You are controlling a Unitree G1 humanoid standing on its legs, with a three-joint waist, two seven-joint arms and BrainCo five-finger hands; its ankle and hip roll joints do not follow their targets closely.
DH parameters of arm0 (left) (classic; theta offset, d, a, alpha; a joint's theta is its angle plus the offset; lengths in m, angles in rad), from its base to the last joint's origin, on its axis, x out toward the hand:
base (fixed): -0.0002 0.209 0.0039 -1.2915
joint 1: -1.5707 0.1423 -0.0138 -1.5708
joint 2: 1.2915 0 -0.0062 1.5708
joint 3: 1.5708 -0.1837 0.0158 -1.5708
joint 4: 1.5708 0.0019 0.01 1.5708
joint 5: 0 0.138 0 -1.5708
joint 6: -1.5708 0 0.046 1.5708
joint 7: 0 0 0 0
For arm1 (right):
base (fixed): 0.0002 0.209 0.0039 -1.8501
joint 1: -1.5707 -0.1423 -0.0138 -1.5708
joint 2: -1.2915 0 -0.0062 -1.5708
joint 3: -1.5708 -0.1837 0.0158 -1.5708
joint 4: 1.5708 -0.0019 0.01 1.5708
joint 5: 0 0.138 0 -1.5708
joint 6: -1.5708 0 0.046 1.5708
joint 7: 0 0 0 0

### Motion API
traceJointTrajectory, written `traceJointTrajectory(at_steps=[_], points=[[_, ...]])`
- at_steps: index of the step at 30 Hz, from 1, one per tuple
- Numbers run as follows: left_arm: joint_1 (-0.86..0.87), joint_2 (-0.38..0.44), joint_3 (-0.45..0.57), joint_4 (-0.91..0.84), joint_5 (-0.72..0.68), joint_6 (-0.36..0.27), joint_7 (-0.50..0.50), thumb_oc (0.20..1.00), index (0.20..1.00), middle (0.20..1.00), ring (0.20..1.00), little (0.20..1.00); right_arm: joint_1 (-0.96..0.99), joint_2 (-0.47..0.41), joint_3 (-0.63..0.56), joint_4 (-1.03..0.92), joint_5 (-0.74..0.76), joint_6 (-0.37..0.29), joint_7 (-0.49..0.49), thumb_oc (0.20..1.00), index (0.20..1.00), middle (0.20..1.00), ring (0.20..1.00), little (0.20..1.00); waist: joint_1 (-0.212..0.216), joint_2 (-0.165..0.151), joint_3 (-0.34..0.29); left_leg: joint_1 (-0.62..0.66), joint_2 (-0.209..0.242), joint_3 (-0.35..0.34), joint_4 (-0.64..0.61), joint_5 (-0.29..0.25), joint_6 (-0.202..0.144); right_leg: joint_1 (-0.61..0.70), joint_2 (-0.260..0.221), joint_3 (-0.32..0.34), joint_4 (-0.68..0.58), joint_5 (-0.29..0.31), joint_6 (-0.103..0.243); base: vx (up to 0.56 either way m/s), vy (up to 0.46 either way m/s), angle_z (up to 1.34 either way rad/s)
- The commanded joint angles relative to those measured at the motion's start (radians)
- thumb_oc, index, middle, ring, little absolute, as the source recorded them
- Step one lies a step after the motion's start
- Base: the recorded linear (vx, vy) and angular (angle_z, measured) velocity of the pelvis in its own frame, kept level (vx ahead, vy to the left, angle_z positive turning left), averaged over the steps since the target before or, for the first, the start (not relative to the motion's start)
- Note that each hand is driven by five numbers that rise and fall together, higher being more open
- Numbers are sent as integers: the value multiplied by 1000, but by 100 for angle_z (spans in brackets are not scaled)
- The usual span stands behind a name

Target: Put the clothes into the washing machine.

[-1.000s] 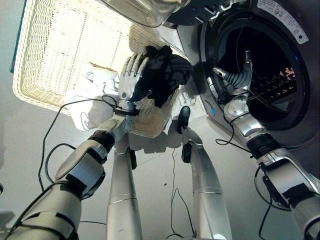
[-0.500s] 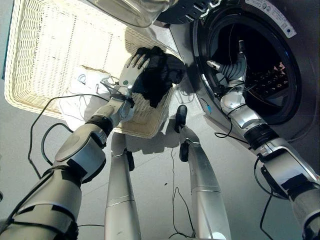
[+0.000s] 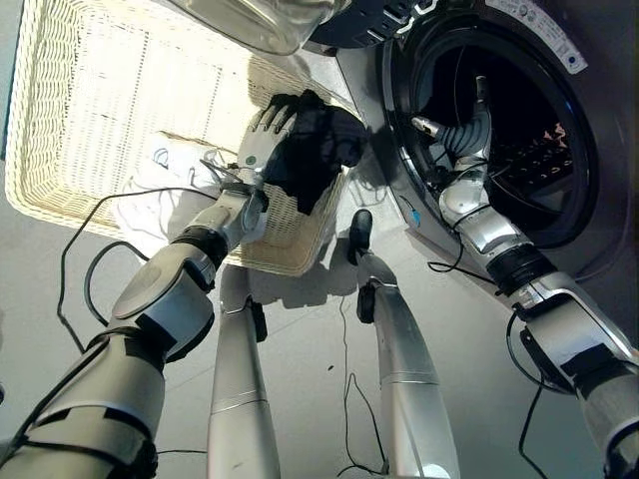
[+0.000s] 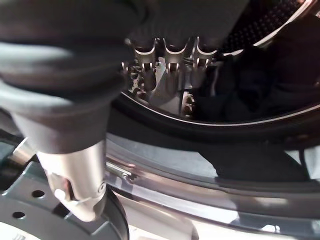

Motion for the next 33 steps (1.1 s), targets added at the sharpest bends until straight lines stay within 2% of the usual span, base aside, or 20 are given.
traceJointTrajectory(at_steps=[1, 7, 18, 22, 25, 29, 33], points=[[-31, -33, 16, 100, -54, 17, -152, 200, 200, 200, 200, 200, -20, 12, -7, -46, -22, -36, -36, 1000, 1000, 1000, 1000, 1000, 2, -55, 23, 6, -47, 25, 94, -124, 45, 51, 66, -7, -162, 159, 51, 0, 0, 0], [-3, -45, 33, 96, -85, 4, -188, 200, 200, 200, 200, 200, -9, 14, -21, -70, -35, -25, -28, 1000, 1000, 1000, 1000, 1000, 0, -53, 23, 5, -49, 28, 99, -126, 48, 50, 67, -1, -161, 156, 50, 0, 0, 0], [11, -53, 66, 83, -117, -20, -196, 200, 200, 200, 200, 200, -1, 25, -33, -94, -51, -11, -23, 1000, 1000, 1000, 1000, 1000, 3, -53, 23, 7, -52, 25, 103, -126, 51, 54, 67, 2, -160, 158, 49, 0, 0, 0], [17, -47, 86, 62, -173, -53, -185, 200, 200, 200, 200, 200, 12, 25, -40, -113, -36, -16, -11, 1000, 1000, 1000, 1000, 1000, 6, -53, 23, 7, -53, 21, 107, -125, 53, 54, 67, 4, -154, 158, 48, 0, 0, 0], [31, -39, 127, 26, -253, -106, -157, 200, 200, 200, 200, 200, 38, 31, -53, -137, 31, -77, 56, 1000, 1000, 1000, 1000, 1000, 9, -50, 23, 13, -54, 20, 103, -125, 54, 58, 68, 4, -153, 157, 48, 0, 0, 0], [81, -6, 228, -86, -376, -217, -101, 200, 200, 200, 200, 200, 122, 56, -97, -217, 169, -189, 228, 1000, 1000, 1000, 1000, 1000, 22, -38, 23, 18, -58, 14, 96, -121, 52, 62, 64, 2, -155, 152, 46, 0, 0, 0], [178, 19, 321, -290, -368, -321, -40, 200, 200, 200, 200, 200, 250, 89, -149, -341, 294, -237, 406, 1000, 1000, 1000, 1000, 1000, 37, -15, 23, 18, -70, 7, 93, -121, 52, 60, 55, -1, -152, 147, 43, 0, 0, 0]])
